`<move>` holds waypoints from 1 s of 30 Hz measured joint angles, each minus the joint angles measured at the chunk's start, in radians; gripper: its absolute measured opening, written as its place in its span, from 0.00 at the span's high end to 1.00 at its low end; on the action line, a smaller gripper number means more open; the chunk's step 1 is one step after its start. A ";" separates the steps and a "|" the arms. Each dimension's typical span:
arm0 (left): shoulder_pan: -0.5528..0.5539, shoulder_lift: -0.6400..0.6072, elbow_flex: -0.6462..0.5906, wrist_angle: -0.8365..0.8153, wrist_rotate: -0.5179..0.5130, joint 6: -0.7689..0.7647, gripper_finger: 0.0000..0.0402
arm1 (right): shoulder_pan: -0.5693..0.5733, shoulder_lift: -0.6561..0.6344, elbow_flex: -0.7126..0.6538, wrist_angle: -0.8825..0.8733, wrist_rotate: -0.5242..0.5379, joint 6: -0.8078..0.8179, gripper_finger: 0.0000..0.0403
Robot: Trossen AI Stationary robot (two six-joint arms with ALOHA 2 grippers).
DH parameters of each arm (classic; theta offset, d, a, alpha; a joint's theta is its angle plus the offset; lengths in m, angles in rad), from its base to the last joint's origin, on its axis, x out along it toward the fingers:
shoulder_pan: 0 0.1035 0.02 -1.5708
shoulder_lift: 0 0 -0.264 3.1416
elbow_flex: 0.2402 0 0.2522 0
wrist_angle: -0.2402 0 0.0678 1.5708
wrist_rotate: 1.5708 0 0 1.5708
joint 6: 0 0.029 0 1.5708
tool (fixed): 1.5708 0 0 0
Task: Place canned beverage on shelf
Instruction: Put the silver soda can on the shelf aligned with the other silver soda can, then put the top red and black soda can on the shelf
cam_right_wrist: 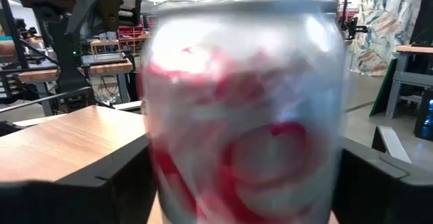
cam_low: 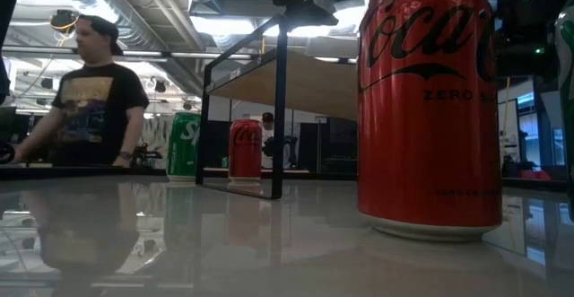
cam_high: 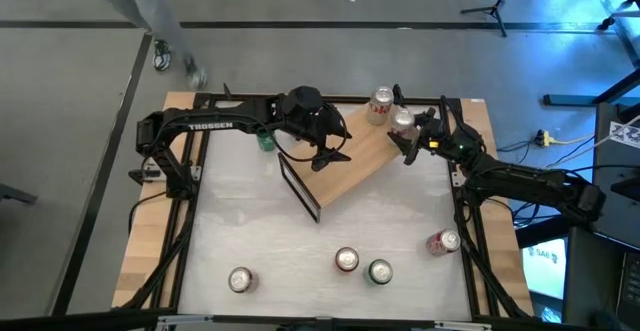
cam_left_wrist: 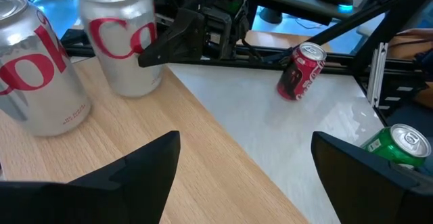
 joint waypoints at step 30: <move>0.000 0.000 0.000 0.000 0.000 -0.001 0.20 | 0.000 -0.010 -0.002 0.025 0.001 0.001 0.03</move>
